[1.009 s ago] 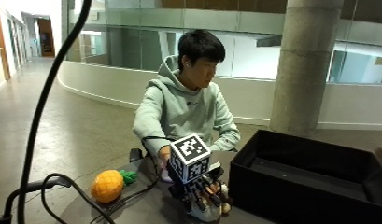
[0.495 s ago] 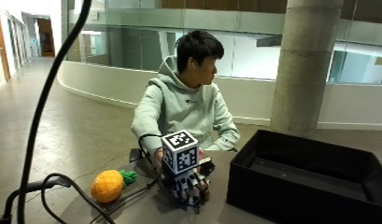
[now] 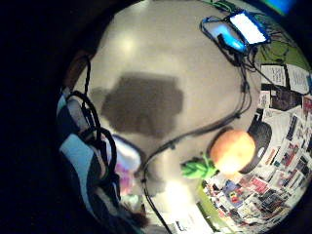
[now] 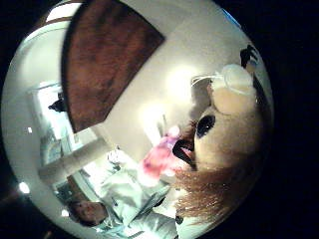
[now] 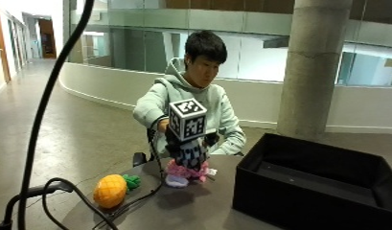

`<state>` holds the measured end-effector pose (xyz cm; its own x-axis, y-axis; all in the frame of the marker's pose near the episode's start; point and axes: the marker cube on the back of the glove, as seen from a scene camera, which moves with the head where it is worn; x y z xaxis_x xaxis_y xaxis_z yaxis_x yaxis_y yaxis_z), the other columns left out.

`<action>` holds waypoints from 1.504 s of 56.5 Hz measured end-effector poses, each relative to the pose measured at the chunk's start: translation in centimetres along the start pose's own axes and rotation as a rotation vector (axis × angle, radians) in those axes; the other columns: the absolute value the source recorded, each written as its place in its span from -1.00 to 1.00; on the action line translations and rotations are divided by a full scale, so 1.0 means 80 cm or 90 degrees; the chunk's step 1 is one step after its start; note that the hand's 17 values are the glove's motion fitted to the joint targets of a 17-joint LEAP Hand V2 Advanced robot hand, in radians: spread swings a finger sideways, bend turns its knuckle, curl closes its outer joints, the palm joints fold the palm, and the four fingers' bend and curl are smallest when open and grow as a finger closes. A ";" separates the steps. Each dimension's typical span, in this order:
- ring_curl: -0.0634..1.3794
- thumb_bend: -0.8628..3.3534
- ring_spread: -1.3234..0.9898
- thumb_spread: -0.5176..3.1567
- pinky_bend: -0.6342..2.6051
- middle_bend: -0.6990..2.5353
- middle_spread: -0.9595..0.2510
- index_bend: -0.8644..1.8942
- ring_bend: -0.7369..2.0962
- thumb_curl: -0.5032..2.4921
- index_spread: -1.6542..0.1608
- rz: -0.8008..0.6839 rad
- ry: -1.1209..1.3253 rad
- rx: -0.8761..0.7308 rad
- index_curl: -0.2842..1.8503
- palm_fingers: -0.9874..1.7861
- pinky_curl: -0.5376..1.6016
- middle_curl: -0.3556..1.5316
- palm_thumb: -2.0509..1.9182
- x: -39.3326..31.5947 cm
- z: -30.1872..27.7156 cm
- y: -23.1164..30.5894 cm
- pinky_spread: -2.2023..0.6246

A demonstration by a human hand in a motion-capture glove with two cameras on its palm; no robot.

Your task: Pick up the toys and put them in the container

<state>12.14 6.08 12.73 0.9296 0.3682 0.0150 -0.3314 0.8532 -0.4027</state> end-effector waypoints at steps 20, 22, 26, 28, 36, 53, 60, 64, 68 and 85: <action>-0.03 -0.59 -0.13 -0.47 0.18 0.06 0.41 0.24 0.50 -0.05 0.49 -0.145 -0.023 0.218 0.15 0.45 0.11 -0.06 0.34 -0.150 -0.185 0.025 0.27; -0.02 -0.59 -0.13 -0.48 0.18 0.06 0.41 0.24 0.50 -0.04 0.49 -0.163 -0.031 0.261 0.17 0.44 0.11 -0.05 0.34 -0.170 -0.197 0.024 0.27; -0.01 -0.60 -0.12 -0.48 0.20 0.05 0.40 0.22 0.51 -0.03 0.48 -0.190 -0.050 0.344 0.20 0.40 0.12 -0.04 0.33 -0.206 -0.214 0.015 0.27; 0.00 -0.60 -0.12 -0.46 0.21 0.03 0.39 0.18 0.52 -0.03 0.48 -0.194 -0.062 0.373 0.21 0.33 0.13 -0.05 0.32 -0.223 -0.218 0.008 0.27; -0.05 -0.65 -0.03 -0.24 0.23 -0.25 0.45 -0.15 0.31 -0.16 0.49 -0.176 -0.080 0.306 0.12 -0.61 0.14 -0.15 0.12 -0.277 -0.209 -0.027 0.37; -0.54 -0.62 0.13 -0.15 -0.05 -0.49 0.56 -0.35 -0.35 -0.33 0.51 -0.174 -0.026 0.246 -0.31 -0.57 -0.11 -0.30 0.01 -0.278 -0.204 -0.013 0.56; -0.55 -0.61 0.13 -0.14 -0.09 -0.50 0.56 -0.32 -0.36 -0.37 0.52 -0.133 -0.022 0.255 -0.38 -0.53 -0.14 -0.33 0.01 -0.238 -0.216 0.011 0.57; -0.56 -0.60 0.13 -0.11 -0.13 -0.48 0.57 -0.29 -0.36 -0.39 0.52 -0.091 -0.020 0.271 -0.40 -0.47 -0.15 -0.33 0.02 -0.203 -0.222 0.031 0.58; -0.57 -0.59 0.13 -0.06 -0.17 -0.46 0.58 -0.24 -0.36 -0.40 0.52 0.006 -0.028 0.275 -0.39 -0.38 -0.17 -0.32 0.05 -0.168 -0.218 0.068 0.58; -0.62 -0.60 0.13 0.02 -0.22 -0.46 0.59 -0.23 -0.38 -0.44 0.51 0.347 0.020 0.480 -0.36 -0.34 -0.19 -0.29 0.06 0.132 -0.171 0.060 0.59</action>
<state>22.56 8.98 -1.55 0.6146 0.7883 -0.0308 -0.7307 0.5835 0.3544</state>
